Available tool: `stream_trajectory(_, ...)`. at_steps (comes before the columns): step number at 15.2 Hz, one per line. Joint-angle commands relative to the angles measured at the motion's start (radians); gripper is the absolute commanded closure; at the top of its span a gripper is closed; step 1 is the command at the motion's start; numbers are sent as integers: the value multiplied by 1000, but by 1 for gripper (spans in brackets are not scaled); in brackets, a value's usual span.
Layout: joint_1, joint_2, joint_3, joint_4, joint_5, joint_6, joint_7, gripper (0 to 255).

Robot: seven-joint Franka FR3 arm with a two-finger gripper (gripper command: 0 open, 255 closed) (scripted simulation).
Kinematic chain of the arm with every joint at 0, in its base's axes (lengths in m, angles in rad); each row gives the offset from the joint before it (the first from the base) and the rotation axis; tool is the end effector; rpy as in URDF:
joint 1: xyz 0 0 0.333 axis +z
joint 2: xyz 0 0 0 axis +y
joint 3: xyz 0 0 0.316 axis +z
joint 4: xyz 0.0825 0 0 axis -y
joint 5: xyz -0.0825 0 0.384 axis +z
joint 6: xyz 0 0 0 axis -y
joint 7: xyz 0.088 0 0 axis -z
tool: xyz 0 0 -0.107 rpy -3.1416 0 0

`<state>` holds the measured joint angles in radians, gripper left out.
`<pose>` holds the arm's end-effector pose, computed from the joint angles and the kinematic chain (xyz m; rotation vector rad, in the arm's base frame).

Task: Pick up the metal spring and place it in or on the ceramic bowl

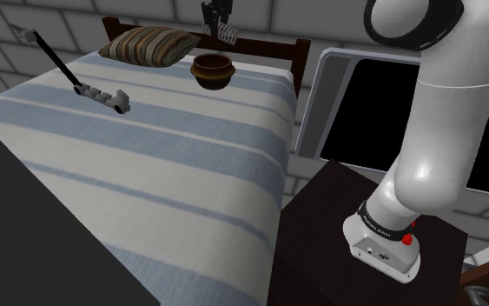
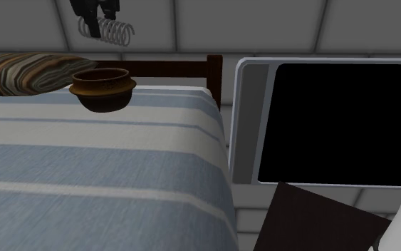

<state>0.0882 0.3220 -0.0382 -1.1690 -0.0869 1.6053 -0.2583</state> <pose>0.6534 0.0285 0.6239 2.9912 0.4658 0.1572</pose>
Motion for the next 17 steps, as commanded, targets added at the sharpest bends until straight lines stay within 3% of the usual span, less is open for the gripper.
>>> stream_trajectory(1,-2,141,0,216,5,-73,-6,255)
stream_trajectory(2,-3,252,0,398,8,-144,-10,255)
stream_trajectory(9,0,158,0,144,5,15,4,255)
stream_trajectory(17,0,116,1,-20,2,136,15,255)
